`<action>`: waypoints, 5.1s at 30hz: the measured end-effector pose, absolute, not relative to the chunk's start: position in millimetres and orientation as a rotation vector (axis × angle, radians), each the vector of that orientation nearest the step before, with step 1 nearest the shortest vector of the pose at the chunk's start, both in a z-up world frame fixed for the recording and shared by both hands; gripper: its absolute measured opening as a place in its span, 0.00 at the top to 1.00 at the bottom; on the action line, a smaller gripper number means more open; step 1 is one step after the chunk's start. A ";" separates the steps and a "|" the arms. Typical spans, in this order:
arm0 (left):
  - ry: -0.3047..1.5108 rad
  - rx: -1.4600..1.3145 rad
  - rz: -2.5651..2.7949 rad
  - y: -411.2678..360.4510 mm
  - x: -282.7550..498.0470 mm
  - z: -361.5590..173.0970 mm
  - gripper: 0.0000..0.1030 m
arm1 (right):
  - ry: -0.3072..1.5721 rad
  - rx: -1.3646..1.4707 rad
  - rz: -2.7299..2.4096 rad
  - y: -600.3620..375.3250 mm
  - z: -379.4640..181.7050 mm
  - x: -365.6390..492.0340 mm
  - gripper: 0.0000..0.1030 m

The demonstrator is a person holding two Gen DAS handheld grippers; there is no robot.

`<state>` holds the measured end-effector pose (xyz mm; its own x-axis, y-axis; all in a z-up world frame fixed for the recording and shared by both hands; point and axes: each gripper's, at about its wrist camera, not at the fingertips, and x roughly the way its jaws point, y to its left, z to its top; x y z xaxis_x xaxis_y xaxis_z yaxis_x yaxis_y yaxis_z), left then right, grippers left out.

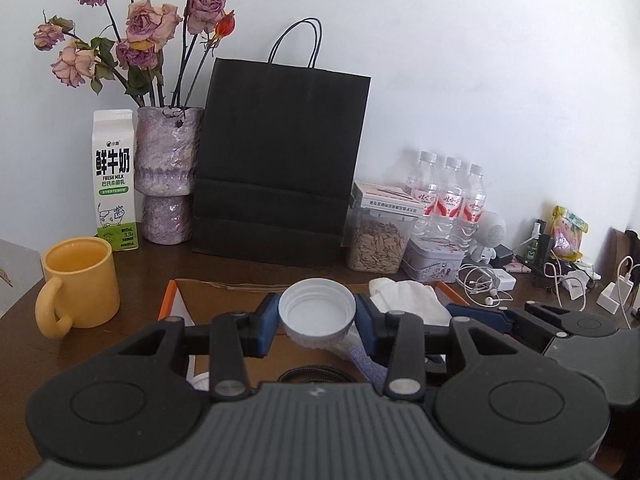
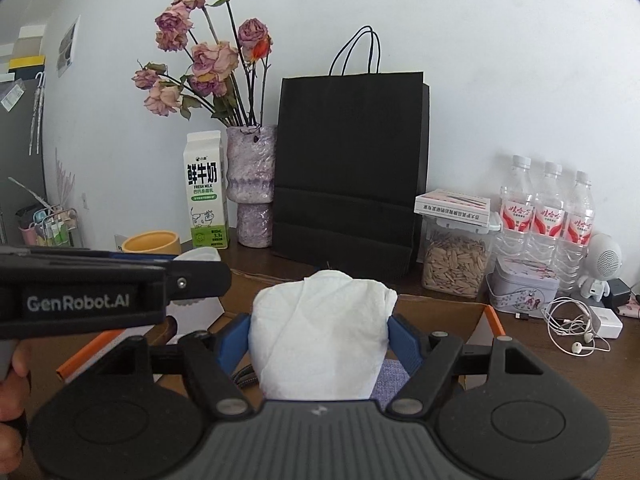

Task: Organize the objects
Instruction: 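Carry the cap and white cloth into the box and open both grippers, then withdraw both grippers from the box back over the table, then grasp the small wooden block with the left gripper while the right gripper grasps the orange fish toy, then carry the wooden block and orange fish into the box and open both grippers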

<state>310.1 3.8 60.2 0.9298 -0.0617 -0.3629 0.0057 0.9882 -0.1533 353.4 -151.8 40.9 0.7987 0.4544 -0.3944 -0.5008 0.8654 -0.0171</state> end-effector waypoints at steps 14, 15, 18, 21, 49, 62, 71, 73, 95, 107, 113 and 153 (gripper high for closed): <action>0.385 -0.126 0.033 8.4 321.0 51.3 0.00 | 0.463 -0.129 0.445 -154.0 19.5 371.1 0.00; 0.385 -0.124 0.033 8.1 320.5 52.1 0.00 | 0.464 -0.130 0.440 -154.8 19.7 370.7 0.00; 0.391 -0.131 0.031 8.4 320.8 52.4 0.00 | 0.460 -0.124 0.436 -157.8 21.0 369.3 0.00; 0.400 -0.127 0.032 7.0 321.8 51.3 0.00 | 0.454 -0.125 0.438 -158.7 22.6 367.2 0.00; 0.365 -0.148 0.041 -10.1 235.6 58.5 0.00 | 0.389 -0.142 0.429 -216.2 42.1 284.7 0.00; 0.447 -0.088 0.079 -33.9 168.6 41.9 0.00 | 0.416 -0.182 0.438 -276.5 23.6 231.2 0.00; 0.567 -0.066 0.120 -48.4 138.7 21.9 0.00 | 0.463 -0.189 0.440 -308.7 2.6 216.9 0.00; 0.585 -0.057 0.116 -52.6 133.5 19.7 0.00 | 0.467 -0.183 0.439 -314.0 -0.7 214.3 0.00; 0.805 0.049 -0.028 -106.8 129.6 -15.0 0.79 | 0.486 -0.110 0.444 -330.1 -15.5 216.3 0.00; 0.664 0.061 0.001 -98.7 137.2 11.2 0.79 | 0.512 -0.119 0.433 -324.7 -20.5 224.3 0.01; 0.617 0.048 -0.008 -98.5 146.1 19.4 0.79 | 0.537 -0.114 0.409 -317.6 -23.2 237.0 0.13; 0.457 -0.049 0.008 -77.0 162.3 39.0 0.79 | 0.351 -0.055 0.482 -290.3 -3.7 224.1 0.89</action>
<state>162.3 -77.0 39.0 0.8972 -0.0033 -0.4417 -0.0188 0.9988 -0.0455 224.1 -290.3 -3.7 0.8277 0.4443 -0.3429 -0.4630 0.8859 0.0302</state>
